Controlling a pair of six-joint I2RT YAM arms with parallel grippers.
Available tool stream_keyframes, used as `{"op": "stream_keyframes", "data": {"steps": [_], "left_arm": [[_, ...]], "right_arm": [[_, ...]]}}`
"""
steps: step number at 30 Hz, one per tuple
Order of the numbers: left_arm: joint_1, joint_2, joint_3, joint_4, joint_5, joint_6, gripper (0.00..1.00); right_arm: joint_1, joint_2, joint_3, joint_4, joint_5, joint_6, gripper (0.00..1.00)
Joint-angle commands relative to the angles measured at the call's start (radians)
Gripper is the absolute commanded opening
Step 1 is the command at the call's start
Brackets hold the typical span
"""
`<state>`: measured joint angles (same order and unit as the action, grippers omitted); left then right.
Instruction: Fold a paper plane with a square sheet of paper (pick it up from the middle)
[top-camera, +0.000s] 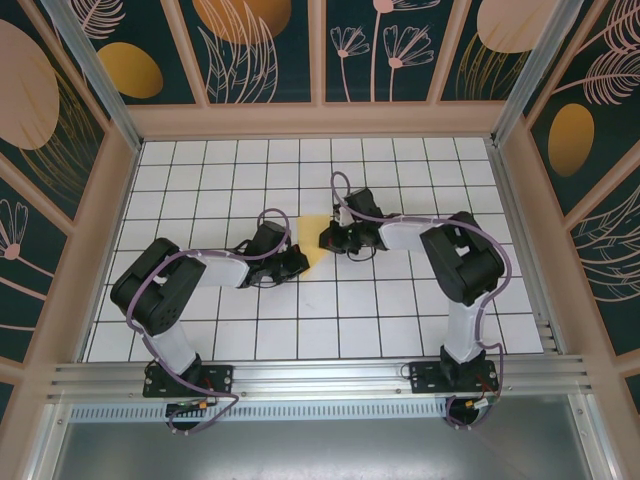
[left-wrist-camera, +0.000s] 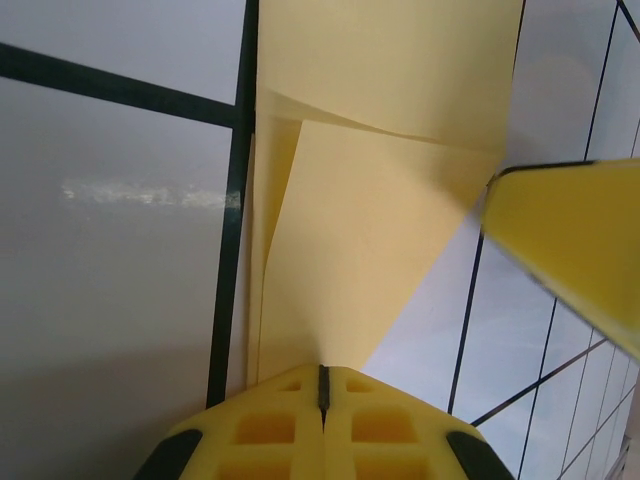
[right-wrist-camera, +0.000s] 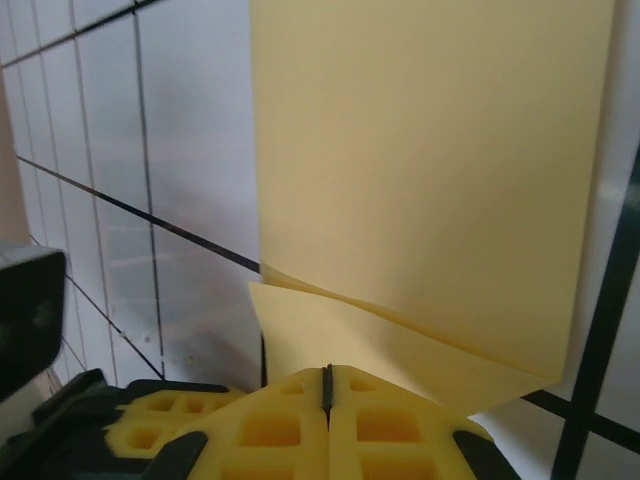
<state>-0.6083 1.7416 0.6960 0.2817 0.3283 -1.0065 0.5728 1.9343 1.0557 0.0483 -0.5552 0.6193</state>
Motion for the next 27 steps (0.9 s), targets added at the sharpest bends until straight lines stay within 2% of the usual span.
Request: {"op": "stream_keyframes", "data": {"steps": [1,7,11,15,27], "left_arm": [[0.003,-0.009,0.009,-0.077,-0.044,0.048,0.00],[0.003,-0.051,0.067,-0.053,-0.002,0.169,0.00],[0.004,-0.003,0.126,-0.082,0.051,0.295,0.00],[0.003,0.052,0.161,-0.112,0.045,0.359,0.00],[0.004,0.083,0.099,-0.089,0.086,0.386,0.00]], "right_arm": [[0.008,0.049,0.012,-0.012,-0.035,-0.002,0.00],[0.003,0.094,0.046,-0.096,0.015,-0.039,0.00],[-0.005,0.111,0.058,-0.122,0.027,-0.052,0.00],[-0.005,0.115,0.059,-0.128,0.029,-0.053,0.00],[-0.013,0.129,0.055,-0.135,0.033,-0.042,0.00]]}}
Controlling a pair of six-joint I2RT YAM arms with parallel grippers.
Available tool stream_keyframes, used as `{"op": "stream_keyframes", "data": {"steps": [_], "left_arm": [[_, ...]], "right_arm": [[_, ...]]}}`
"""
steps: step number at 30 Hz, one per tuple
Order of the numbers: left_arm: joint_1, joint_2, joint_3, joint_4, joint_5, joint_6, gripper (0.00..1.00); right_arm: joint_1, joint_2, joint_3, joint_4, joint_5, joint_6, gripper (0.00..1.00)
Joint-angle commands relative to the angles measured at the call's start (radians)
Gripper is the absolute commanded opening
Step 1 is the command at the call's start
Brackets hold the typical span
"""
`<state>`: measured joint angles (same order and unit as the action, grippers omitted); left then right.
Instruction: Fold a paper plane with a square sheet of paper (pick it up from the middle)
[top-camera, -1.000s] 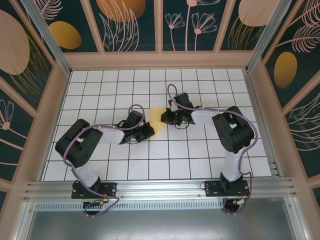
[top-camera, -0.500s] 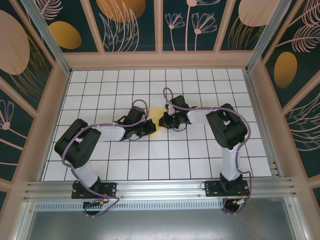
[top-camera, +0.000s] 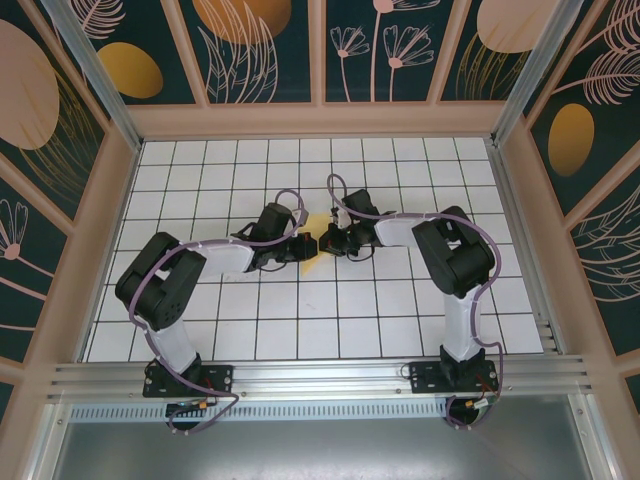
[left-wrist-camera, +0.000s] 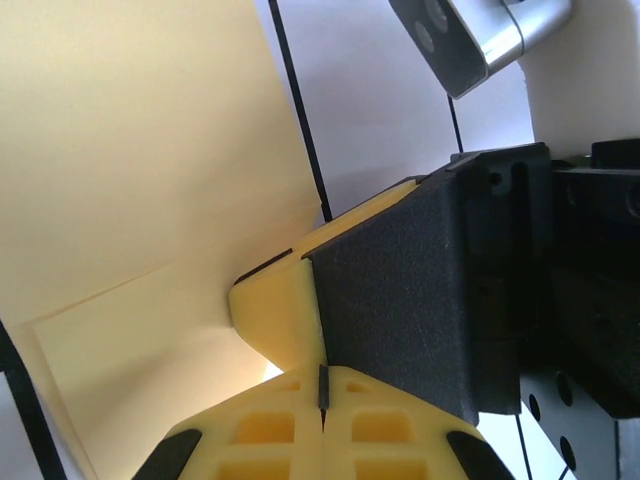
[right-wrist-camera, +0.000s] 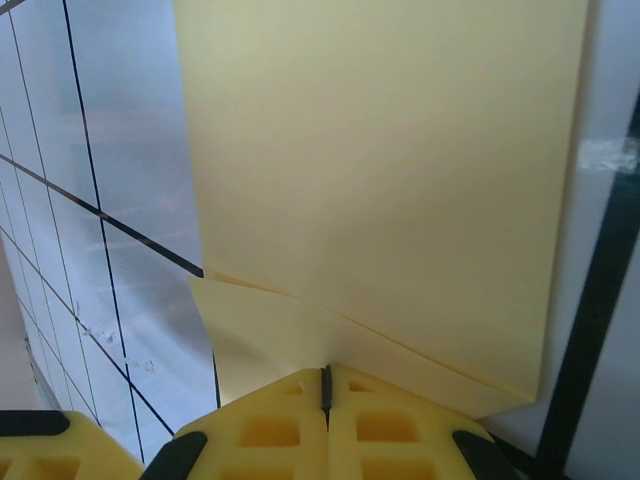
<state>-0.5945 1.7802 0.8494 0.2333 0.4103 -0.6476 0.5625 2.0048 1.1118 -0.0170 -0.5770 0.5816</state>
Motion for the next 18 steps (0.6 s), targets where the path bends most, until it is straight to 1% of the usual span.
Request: {"op": "stream_keyframes", "data": {"steps": [1,6,10,18], "left_arm": [[-0.009,0.036,-0.066,-0.035,0.005,0.025,0.00],[-0.009,-0.006,-0.107,0.015,-0.005,0.008,0.00],[-0.009,0.002,-0.110,0.027,-0.012,0.000,0.00],[-0.010,0.003,-0.129,-0.023,-0.042,0.012,0.00]], "right_arm": [[-0.005,0.056,-0.006,-0.065,0.055,0.001,0.00],[-0.010,0.059,-0.017,-0.054,0.054,0.012,0.00],[-0.010,0.061,-0.017,-0.055,0.052,0.014,0.00],[-0.010,0.060,-0.018,-0.058,0.056,0.017,0.00]]}}
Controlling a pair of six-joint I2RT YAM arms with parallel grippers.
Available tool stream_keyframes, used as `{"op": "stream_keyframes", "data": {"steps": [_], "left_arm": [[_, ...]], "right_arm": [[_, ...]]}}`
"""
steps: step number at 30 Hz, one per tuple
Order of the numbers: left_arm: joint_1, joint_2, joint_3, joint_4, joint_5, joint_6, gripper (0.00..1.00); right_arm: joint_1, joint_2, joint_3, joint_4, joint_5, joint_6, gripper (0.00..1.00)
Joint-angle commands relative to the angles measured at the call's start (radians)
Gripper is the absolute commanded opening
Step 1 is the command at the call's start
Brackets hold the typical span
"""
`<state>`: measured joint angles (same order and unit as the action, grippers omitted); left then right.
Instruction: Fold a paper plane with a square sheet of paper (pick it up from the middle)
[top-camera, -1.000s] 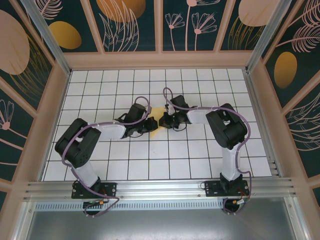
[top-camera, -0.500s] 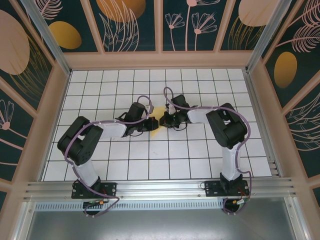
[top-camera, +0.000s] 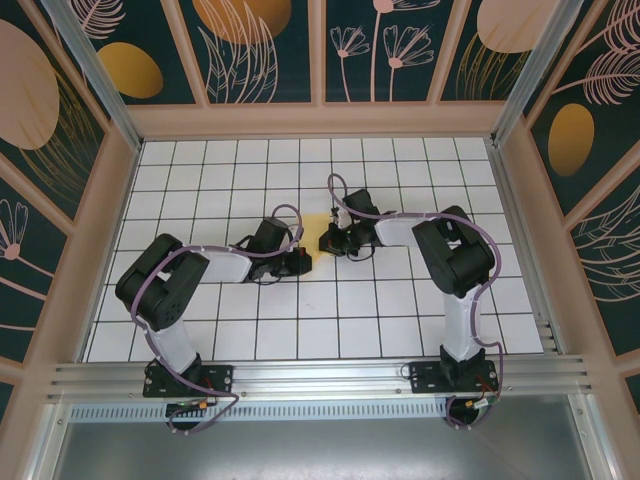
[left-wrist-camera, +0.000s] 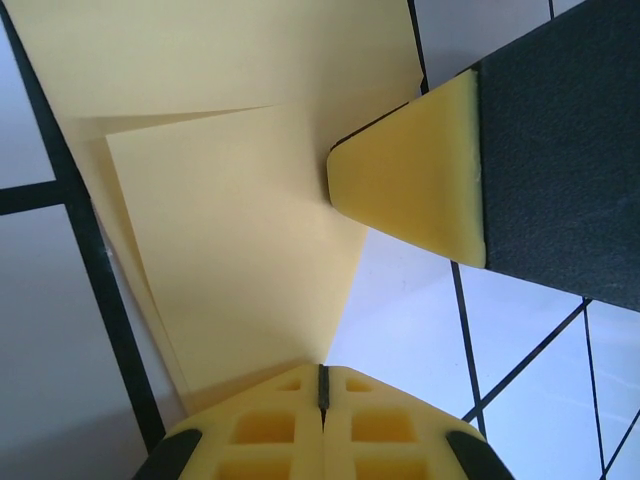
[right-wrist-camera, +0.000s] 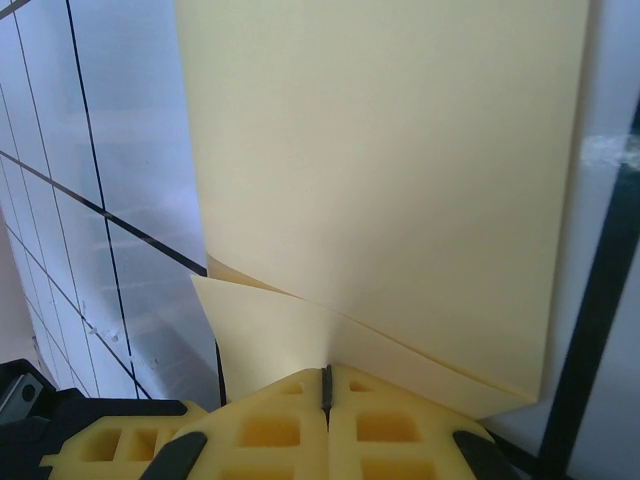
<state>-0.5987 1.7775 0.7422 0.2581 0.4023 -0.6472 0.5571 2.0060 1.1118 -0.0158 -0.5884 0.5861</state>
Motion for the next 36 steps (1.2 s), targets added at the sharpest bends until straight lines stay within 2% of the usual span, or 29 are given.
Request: {"op": "stream_keyframes", "data": {"steps": [1,10,15,19,24,25,30,36], "left_arm": [[-0.006,0.002,-0.033,-0.052,-0.033,0.009,0.00],[-0.006,-0.100,-0.154,-0.088,0.002,-0.012,0.00],[-0.006,-0.178,-0.127,-0.112,0.000,-0.017,0.00],[-0.006,-0.252,-0.094,-0.057,0.003,-0.035,0.00],[-0.007,-0.243,-0.075,0.091,-0.002,-0.117,0.00],[-0.007,-0.225,-0.061,0.109,0.001,-0.128,0.00],[-0.007,-0.142,-0.005,0.137,-0.012,-0.156,0.00],[-0.007,-0.010,0.088,0.091,0.000,-0.174,0.00]], "right_arm": [[-0.005,0.059,-0.020,-0.060,0.069,0.014,0.00],[-0.004,0.050,-0.042,-0.060,0.083,0.037,0.00],[-0.005,-0.023,-0.100,-0.055,0.159,0.145,0.00],[-0.004,-0.113,-0.171,0.030,0.172,0.269,0.00],[-0.005,-0.168,-0.123,0.100,0.142,0.254,0.01],[-0.036,-0.175,-0.112,0.105,0.131,0.251,0.02],[-0.069,-0.232,-0.142,0.137,0.107,0.254,0.09],[-0.118,-0.284,-0.219,0.144,0.105,0.247,0.37]]}}
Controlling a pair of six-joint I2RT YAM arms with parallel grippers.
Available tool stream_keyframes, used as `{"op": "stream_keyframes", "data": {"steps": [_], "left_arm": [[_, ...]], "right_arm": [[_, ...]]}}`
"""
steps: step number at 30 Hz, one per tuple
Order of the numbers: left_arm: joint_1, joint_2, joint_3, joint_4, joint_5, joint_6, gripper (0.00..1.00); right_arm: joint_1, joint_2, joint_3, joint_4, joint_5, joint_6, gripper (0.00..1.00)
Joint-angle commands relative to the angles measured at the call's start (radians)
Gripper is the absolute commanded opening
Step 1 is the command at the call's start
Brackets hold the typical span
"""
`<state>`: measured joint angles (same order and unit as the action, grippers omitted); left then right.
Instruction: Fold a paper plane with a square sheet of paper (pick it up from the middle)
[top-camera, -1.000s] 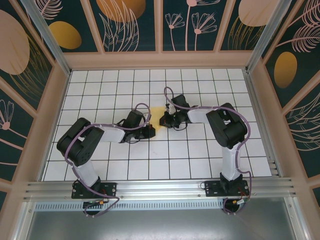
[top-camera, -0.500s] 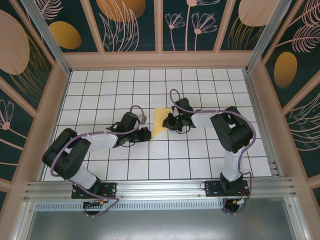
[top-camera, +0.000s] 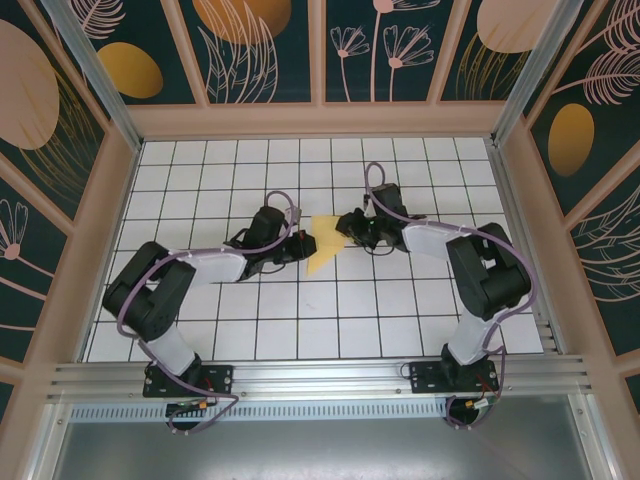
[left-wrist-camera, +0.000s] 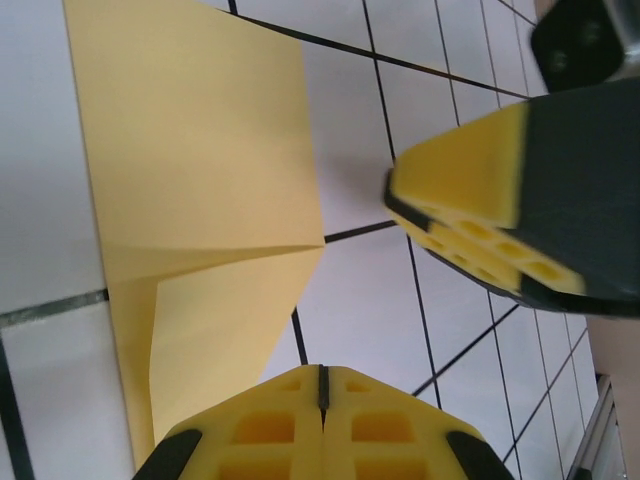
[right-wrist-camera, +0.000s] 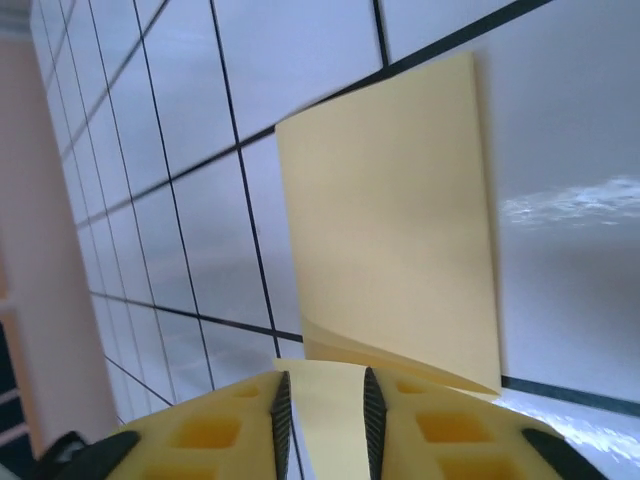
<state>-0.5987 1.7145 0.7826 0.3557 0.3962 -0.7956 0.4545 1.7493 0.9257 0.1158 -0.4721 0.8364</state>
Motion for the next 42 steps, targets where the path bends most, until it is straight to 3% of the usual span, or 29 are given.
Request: {"op": "stream_keyframes", "data": {"steps": [1,10,27,42], "left_arm": [[-0.007,0.068,0.059,-0.018,0.001,-0.030,0.00],[-0.007,0.143,0.128,-0.160,-0.196,-0.045,0.00],[-0.007,0.192,0.137,-0.208,-0.209,-0.067,0.00],[-0.007,0.191,0.129,-0.204,-0.210,-0.068,0.00]], "right_arm": [[-0.021,-0.030,-0.038,0.006,-0.013,-0.008,0.39],[-0.023,0.010,-0.016,-0.047,-0.030,-0.036,0.43],[0.027,0.097,0.065,-0.127,-0.033,-0.070,0.40],[0.029,0.105,0.073,-0.172,0.035,-0.058,0.42]]}}
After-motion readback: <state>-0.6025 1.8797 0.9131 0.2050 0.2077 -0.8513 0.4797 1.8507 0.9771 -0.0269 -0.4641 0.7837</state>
